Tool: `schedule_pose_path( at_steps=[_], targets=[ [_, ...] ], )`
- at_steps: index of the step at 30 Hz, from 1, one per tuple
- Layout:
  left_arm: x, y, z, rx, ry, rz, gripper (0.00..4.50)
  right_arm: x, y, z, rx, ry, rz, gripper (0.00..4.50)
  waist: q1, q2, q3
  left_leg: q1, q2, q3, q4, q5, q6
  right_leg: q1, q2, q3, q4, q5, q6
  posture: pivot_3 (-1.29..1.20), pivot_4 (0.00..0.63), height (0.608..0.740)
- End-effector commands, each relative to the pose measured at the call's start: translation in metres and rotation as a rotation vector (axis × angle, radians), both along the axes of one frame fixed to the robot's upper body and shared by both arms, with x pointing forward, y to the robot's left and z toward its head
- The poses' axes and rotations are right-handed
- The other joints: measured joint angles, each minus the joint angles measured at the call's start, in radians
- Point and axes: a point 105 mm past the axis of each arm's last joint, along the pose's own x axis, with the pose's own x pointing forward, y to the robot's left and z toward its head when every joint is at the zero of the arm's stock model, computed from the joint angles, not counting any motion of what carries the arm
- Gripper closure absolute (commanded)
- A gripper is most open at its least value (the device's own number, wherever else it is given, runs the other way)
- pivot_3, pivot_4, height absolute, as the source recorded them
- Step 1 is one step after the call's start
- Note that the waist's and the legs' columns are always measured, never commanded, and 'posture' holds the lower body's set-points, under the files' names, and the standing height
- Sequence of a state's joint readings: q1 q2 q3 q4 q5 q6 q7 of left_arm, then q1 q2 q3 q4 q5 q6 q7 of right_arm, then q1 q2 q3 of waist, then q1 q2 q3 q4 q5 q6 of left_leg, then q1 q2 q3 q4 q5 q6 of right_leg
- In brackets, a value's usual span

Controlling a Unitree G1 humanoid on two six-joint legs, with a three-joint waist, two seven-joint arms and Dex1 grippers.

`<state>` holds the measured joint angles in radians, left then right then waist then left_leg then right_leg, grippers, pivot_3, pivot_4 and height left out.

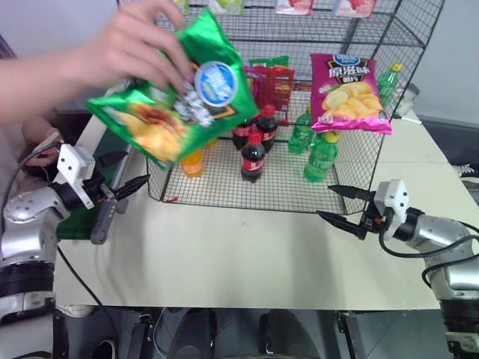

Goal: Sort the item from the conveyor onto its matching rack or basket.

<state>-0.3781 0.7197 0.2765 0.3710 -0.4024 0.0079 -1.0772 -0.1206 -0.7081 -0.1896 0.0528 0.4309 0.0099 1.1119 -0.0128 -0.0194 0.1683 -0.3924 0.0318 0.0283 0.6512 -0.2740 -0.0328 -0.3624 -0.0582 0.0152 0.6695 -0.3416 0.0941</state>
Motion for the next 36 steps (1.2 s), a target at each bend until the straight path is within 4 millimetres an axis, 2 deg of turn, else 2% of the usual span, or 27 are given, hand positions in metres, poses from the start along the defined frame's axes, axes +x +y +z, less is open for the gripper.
schedule_pose_path(
  at_steps=[1, 8, 10, 17, 23, 32, 36],
  targets=[
    [0.005, -0.004, 0.004, 0.02, -0.051, -0.002, 0.0, 0.006, -0.01, 0.009, -0.012, -0.054, -0.028, 0.95, -0.002, 0.0, 0.0, 0.0, 0.0, 0.0, 0.0, 0.0, 0.0, 0.0, 0.0, 0.0, 0.0, 0.0, 0.0, 0.0, 0.15, 0.739],
    [0.015, 0.006, 0.0, -0.078, -0.048, 0.088, 0.0, 0.017, -0.017, 0.007, -0.032, -0.088, -0.075, 0.95, -0.003, 0.0, 0.0, 0.0, 0.0, 0.0, 0.0, 0.0, 0.0, -0.001, 0.001, 0.0, 0.001, 0.0, 0.0, 0.0, 0.15, 0.739],
    [0.012, 0.003, -0.004, -0.066, -0.041, 0.063, 0.0, 0.018, -0.014, 0.007, -0.038, -0.098, -0.07, 0.95, -0.003, 0.0, 0.0, 0.0, 0.0, 0.0, 0.0, 0.0, 0.0, -0.001, 0.001, 0.0, 0.001, 0.0, 0.0, 0.0, 0.15, 0.739],
    [0.009, 0.011, -0.009, -0.035, -0.008, 0.053, 0.0, 0.017, -0.004, 0.004, -0.019, -0.098, -0.071, 0.95, -0.003, 0.0, 0.0, 0.0, 0.0, 0.0, 0.0, 0.0, 0.0, -0.001, 0.001, 0.0, 0.001, 0.0, 0.0, 0.0, 0.15, 0.739],
    [0.014, 0.008, 0.009, -0.048, -0.027, 0.014, 0.0, 0.022, -0.001, 0.012, -0.011, -0.116, -0.077, 0.95, 0.0, 0.0, 0.0, 0.0, 0.0, 0.0, 0.001, 0.0, 0.0, -0.001, 0.001, 0.0, 0.002, 0.0, 0.0, 0.0, 0.15, 0.739],
    [-0.006, -0.003, -0.006, -0.097, 0.05, -0.091, 0.0, 0.024, 0.003, 0.018, -0.007, -0.111, -0.058, 0.95, -0.007, 0.0, 0.0, 0.0, 0.001, 0.001, 0.0, 0.0, 0.0, -0.002, 0.002, 0.001, 0.002, 0.0, 0.0, 0.0, 0.15, 0.739],
    [-0.014, -0.002, -0.008, -0.094, 0.073, -0.089, 0.0, 0.023, 0.005, 0.019, -0.011, -0.099, -0.042, 0.95, -0.004, 0.0, 0.0, 0.0, 0.001, 0.001, 0.0, 0.0, 0.0, -0.002, 0.001, 0.001, 0.002, 0.0, 0.0, 0.0, 0.15, 0.739]
  ],
)
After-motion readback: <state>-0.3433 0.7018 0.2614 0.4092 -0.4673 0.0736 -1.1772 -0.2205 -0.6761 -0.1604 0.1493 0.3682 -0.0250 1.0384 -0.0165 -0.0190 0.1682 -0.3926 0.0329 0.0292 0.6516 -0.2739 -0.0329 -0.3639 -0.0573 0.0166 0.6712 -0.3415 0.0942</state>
